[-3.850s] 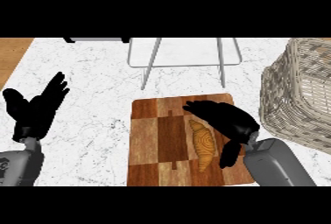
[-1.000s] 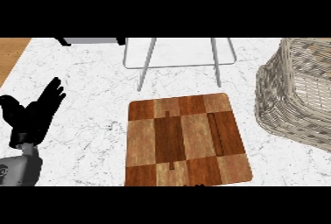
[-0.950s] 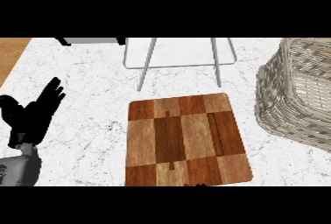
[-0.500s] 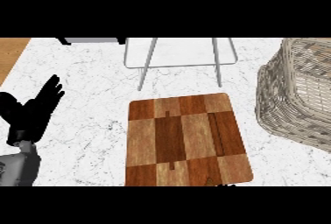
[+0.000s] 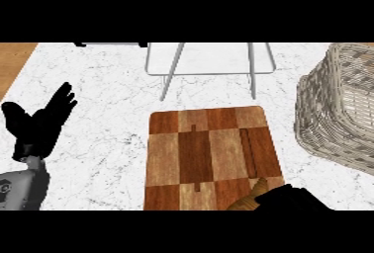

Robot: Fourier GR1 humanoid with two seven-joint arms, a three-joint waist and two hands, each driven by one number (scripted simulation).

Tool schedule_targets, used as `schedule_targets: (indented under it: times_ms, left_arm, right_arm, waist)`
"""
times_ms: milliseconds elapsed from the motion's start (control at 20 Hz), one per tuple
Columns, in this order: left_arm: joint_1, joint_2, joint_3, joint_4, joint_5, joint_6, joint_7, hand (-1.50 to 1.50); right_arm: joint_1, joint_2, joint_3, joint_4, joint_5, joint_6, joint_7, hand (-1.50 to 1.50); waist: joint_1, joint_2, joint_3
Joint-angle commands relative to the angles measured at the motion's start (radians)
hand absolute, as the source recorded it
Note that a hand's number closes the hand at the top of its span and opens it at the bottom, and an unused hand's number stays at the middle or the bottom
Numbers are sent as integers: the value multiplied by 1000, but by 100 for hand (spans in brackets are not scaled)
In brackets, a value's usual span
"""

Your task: Pick the croissant from the cutting board and place it in the basket

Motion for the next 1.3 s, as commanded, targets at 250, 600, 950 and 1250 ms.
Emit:
schedule_targets:
  times_ms: [250,600,950,1250]
  left_arm:
    - [-25,28,19,36,10,-29,-4,0]
    - [3,1,10,7,3,-13,-9,0]
    - [-85,14,33,86,1,-5,15,0]
    - [-36,-28,-18,-68,-20,31,111,0]
  right_arm:
    - [-445,0,-444,-40,-139,262,192,150]
    - [-560,-63,-849,20,-370,403,74,150]
    - [-536,-217,-1142,290,-566,326,-186,150]
    - [-517,-236,-1208,481,-626,199,-336,150]
  waist:
    - [9,2,3]
    - [-11,-6,5]
    - [-16,-4,4]
    - [-7,-5,5]
